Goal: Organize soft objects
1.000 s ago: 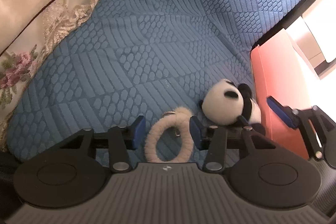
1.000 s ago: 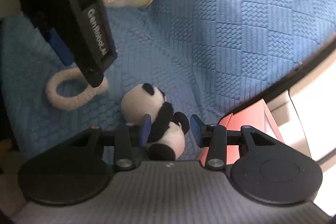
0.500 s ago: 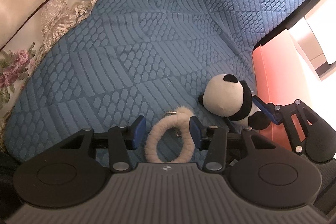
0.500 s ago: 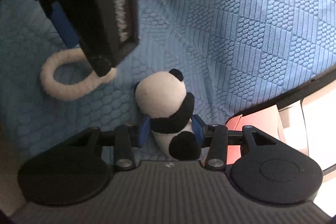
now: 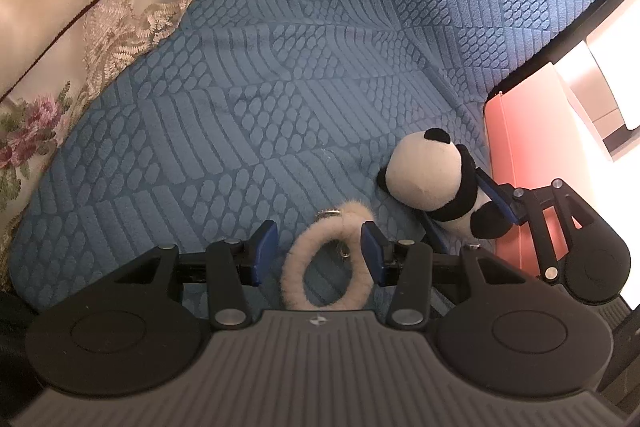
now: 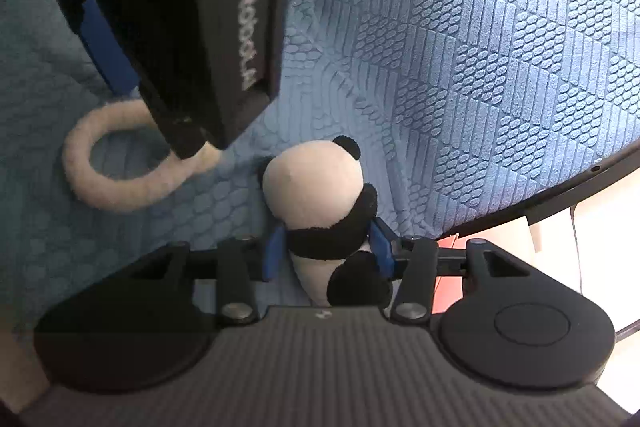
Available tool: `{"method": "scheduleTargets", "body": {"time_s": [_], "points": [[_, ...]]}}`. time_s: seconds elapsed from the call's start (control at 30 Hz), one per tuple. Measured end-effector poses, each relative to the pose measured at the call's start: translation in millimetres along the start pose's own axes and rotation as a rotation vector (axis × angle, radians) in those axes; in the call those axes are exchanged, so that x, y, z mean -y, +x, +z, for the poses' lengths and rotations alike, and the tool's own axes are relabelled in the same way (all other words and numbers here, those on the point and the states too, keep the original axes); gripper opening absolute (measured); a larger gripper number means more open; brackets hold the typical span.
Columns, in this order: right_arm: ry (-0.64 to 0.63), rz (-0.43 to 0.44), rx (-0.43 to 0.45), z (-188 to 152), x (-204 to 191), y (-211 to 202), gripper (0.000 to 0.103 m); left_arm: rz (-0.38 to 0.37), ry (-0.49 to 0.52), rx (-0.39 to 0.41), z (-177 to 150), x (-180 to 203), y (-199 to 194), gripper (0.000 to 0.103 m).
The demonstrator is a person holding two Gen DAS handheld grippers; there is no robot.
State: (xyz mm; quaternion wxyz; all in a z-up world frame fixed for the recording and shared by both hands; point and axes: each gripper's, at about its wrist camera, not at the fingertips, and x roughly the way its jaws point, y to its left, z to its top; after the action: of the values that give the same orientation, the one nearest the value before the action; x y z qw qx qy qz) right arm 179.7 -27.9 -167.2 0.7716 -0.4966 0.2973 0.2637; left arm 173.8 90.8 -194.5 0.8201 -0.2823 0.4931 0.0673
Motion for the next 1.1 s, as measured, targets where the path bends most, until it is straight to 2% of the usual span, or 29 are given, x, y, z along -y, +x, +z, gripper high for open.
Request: {"method": "scheduleTargets", "body": {"time_s": [0.2,0.47,0.97,1.1], "points": [[0.060,0.013,-0.003,-0.6,7.8,-2.2,0.045,-0.002,-0.008,0.002,0.2,-0.9,-0.6,0.052],[0.154,0.040,-0.005,-3.6,22.8,-7.7,0.044,-0.010,0.000,-0.003,0.6,-0.1,0.1,0.053],[0.521,0.156,0.023,-20.3,67.5,-32.2,0.044,-0.009,0.022,0.006,-0.6,1.9,0.0,0.053],[0.635,0.214,0.029,-27.8,77.9,-40.7,0.044,-0.011,0.037,0.007,-1.7,4.8,0.0,0.053]]}}
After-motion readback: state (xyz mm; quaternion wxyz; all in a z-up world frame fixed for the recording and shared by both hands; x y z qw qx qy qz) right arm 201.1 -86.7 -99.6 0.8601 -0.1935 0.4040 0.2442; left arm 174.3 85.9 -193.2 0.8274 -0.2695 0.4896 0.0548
